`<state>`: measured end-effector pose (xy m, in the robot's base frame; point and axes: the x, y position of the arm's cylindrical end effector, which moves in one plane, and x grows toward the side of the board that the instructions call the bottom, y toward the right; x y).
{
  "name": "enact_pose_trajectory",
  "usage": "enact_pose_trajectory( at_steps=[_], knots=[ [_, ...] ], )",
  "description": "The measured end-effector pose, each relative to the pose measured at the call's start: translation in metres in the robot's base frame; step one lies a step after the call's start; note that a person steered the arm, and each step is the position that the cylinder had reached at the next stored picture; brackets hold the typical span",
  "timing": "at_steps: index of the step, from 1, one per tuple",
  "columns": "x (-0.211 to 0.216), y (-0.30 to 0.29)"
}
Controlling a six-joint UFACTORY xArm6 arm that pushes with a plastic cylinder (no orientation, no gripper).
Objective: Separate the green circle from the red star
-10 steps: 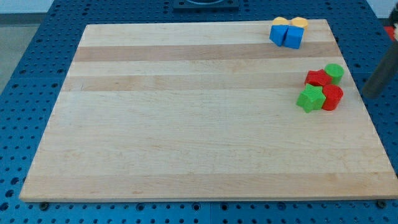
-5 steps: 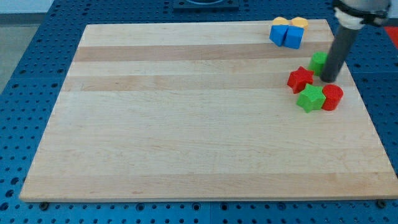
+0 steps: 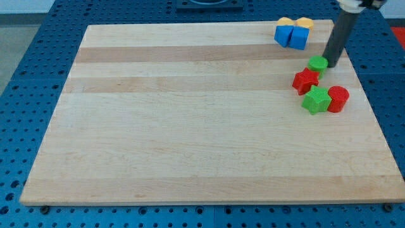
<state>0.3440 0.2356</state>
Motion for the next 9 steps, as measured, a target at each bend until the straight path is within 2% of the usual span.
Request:
enact_pose_trajectory(
  at_steps=[3,6,7,8,9],
  knots=[
    [0.026,-0.053],
    [0.037,-0.153],
    [0.063,-0.19],
    [0.075,-0.2],
    [0.109,-0.2]
  ],
)
